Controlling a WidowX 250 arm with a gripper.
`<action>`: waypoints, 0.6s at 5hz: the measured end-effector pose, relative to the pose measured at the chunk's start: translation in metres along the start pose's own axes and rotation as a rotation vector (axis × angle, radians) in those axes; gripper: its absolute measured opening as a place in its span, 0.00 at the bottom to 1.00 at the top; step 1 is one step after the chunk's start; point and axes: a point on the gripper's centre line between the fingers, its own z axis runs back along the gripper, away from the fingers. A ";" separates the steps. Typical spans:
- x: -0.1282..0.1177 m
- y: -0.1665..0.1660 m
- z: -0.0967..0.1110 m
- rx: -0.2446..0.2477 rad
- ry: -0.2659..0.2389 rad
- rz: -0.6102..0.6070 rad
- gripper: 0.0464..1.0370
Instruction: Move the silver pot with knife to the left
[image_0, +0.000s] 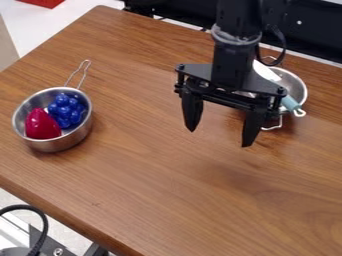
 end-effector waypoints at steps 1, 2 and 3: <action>-0.002 0.001 -0.008 0.008 0.025 -0.002 0.96; 0.014 0.010 -0.013 -0.043 -0.024 0.037 0.96; 0.035 0.022 -0.016 -0.094 -0.060 0.115 0.96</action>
